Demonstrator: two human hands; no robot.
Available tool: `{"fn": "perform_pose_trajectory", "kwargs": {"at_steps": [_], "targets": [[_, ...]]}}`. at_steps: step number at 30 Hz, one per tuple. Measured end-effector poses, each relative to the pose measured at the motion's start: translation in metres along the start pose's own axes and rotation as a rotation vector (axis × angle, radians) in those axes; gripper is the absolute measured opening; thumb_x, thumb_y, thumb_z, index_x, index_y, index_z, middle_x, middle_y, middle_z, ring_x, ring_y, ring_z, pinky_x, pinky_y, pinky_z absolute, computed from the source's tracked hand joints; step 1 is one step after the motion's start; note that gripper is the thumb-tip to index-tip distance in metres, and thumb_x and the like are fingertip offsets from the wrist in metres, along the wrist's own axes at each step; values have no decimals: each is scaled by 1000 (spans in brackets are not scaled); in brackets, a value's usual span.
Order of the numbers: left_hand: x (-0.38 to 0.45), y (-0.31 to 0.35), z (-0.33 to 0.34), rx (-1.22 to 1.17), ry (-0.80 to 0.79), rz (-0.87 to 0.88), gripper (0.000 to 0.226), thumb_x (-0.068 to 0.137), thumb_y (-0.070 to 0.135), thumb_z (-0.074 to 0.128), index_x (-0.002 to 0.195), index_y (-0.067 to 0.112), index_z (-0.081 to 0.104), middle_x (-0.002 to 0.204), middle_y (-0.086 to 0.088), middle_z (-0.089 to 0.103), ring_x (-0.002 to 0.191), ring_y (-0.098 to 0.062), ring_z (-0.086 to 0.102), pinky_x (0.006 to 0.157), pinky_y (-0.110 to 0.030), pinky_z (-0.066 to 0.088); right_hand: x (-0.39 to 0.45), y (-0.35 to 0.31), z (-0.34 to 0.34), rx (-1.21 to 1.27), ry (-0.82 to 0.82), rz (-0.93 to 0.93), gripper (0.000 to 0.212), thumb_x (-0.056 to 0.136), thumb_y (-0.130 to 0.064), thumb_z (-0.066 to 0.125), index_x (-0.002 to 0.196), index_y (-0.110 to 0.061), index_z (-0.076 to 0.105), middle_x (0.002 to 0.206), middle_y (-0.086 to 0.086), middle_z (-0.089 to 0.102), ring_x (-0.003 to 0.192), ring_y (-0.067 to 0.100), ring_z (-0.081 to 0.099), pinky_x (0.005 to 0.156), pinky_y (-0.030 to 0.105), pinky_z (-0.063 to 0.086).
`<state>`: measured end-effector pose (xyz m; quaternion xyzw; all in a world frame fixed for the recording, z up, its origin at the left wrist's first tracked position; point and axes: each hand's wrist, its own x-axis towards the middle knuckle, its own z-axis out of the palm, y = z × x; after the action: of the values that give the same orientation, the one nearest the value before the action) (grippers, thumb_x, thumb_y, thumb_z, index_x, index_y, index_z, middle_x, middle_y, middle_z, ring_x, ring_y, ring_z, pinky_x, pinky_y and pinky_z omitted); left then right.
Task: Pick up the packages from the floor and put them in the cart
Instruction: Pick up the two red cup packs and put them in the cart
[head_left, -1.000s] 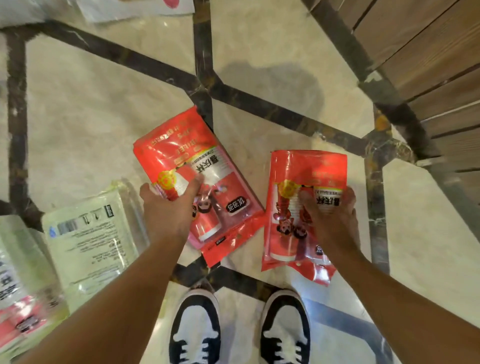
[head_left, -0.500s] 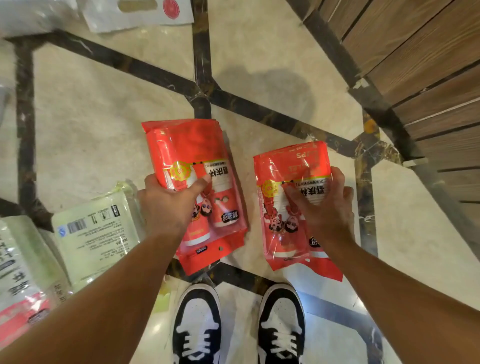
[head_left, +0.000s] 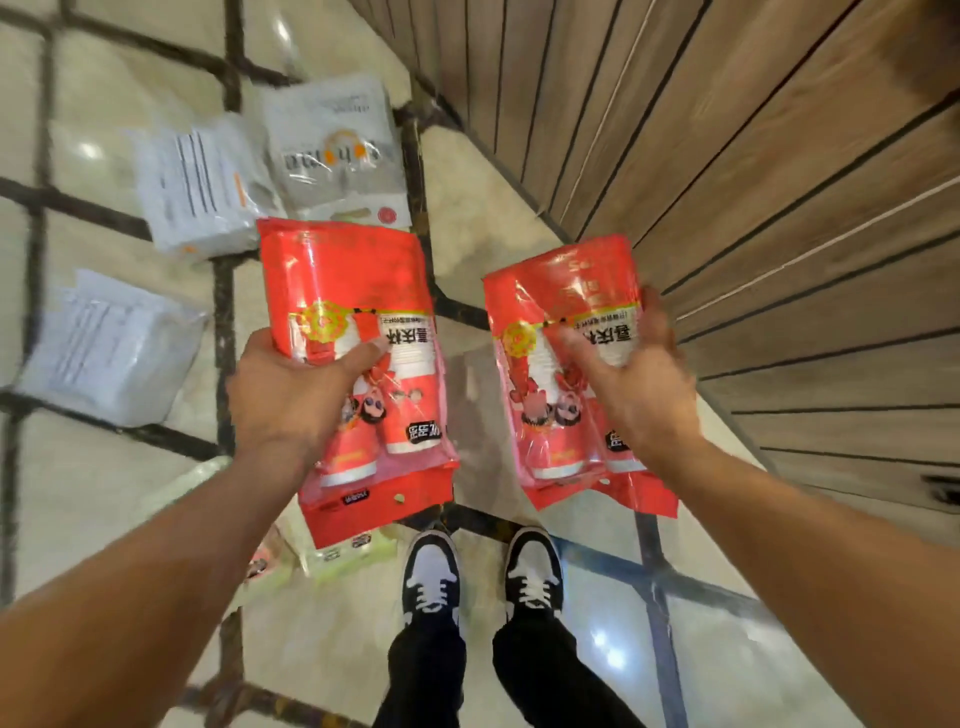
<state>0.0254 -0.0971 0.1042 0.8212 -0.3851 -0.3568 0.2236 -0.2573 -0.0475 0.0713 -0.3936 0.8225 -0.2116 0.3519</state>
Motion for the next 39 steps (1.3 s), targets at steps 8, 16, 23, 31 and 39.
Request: {"fn": "perform_pose_trajectory", "kwargs": {"at_steps": [8, 16, 23, 31, 39], "targets": [[-111, 197, -196, -108, 17, 166, 77, 39, 70, 88, 98, 22, 76, 87, 8, 79, 82, -13, 76, 86, -39, 62, -109, -190, -198, 49, 153, -169, 93, 80, -86, 58, 152, -32, 35, 132, 3, 68, 120, 32, 66, 101, 49, 50], [-218, 369, -321, -326, -78, 397, 63, 44, 61, 95, 89, 21, 77, 78, 2, 79, 68, -19, 72, 72, -38, 58, -210, -323, -400, 227, 363, -305, 49, 93, -60, 67, 129, -30, 52, 102, -7, 66, 102, 24, 65, 80, 35, 41], [-301, 494, -368, -429, -298, 666, 56, 49, 54, 98, 93, 22, 82, 83, 7, 82, 84, -19, 79, 85, -44, 63, -301, -352, -547, 263, 622, -283, 61, 91, -68, 62, 135, -27, 53, 117, 3, 71, 116, 35, 65, 80, 37, 39], [-420, 572, -348, -478, -733, 883, 56, 50, 42, 101, 95, 15, 80, 86, -3, 83, 75, -21, 78, 78, -44, 62, -429, -299, -639, 333, 1009, -174, 65, 86, -78, 61, 128, -30, 59, 117, -5, 73, 114, 28, 67, 98, 44, 50], [-581, 557, -296, -407, -1142, 1068, 52, 52, 47, 99, 85, 16, 74, 51, 14, 68, 40, 1, 54, 50, -25, 45, -597, -209, -658, 394, 1362, 51, 69, 80, -79, 67, 135, -38, 58, 107, -15, 75, 106, 16, 71, 98, 42, 53]]}}
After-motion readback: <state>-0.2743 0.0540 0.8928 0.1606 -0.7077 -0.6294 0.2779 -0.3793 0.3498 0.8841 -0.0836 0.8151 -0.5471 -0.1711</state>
